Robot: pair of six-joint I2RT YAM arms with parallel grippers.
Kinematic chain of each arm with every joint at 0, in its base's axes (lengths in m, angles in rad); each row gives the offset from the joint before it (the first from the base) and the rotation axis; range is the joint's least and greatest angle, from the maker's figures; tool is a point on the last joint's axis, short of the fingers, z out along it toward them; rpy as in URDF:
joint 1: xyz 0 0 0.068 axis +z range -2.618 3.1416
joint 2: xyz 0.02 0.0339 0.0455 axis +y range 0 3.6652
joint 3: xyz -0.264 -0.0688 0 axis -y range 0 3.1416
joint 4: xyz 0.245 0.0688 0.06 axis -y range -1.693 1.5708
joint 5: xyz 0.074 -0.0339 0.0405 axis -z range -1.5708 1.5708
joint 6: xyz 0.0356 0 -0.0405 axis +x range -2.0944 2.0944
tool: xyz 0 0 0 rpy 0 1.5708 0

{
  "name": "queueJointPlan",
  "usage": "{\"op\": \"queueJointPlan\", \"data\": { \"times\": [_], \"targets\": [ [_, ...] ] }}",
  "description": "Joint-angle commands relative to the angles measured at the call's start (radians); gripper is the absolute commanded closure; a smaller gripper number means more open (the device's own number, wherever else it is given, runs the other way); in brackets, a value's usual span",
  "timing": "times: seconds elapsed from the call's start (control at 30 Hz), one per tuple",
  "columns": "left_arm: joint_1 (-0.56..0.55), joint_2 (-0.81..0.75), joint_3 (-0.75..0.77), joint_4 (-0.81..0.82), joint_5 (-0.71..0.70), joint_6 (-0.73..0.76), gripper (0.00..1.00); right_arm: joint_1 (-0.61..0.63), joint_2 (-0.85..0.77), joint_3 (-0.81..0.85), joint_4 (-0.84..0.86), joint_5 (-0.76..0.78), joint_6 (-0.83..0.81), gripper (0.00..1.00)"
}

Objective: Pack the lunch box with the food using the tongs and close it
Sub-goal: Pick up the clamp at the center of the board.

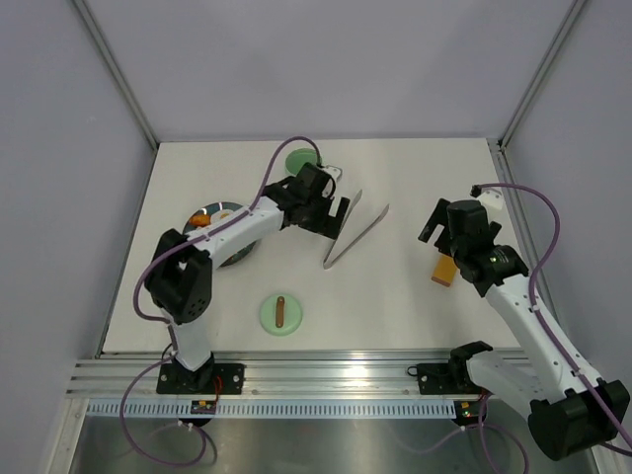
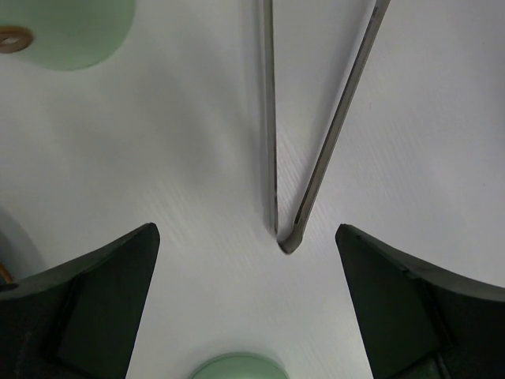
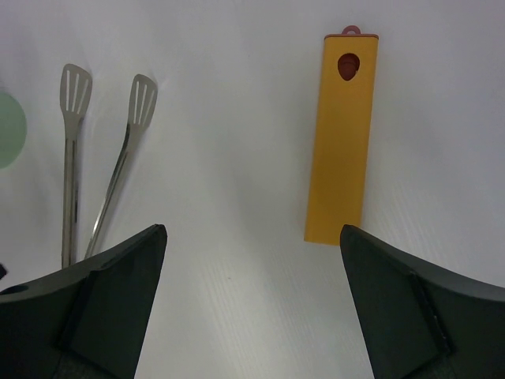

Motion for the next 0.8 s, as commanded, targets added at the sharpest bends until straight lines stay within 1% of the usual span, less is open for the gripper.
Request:
{"op": "queueJointPlan", "data": {
  "times": [0.0, 0.07, 0.2, 0.57, 0.77],
  "targets": [
    [-0.031, 0.101, 0.117, -0.038, 0.023, 0.049, 0.01, 0.008, -0.031, 0.041, -0.013, 0.018, 0.021, 0.00],
    [-0.034, 0.132, 0.146, -0.036, -0.002, 0.061, 0.01, 0.006, -0.041, 0.043, -0.021, 0.024, 0.021, 0.01],
    [-0.040, 0.203, 0.187, -0.038, 0.047, 0.069, 0.01, 0.006, -0.055, 0.038, -0.033, 0.033, 0.023, 0.00],
    [-0.049, 0.373, 0.292, -0.012, 0.064, 0.055, 0.01, 0.008, -0.036, 0.034, -0.032, 0.039, 0.027, 0.01],
    [-0.052, 0.441, 0.364, 0.002, 0.069, 0.043, 0.02, 0.006, -0.038, 0.034, -0.029, 0.024, 0.027, 0.01]
  ]
}}
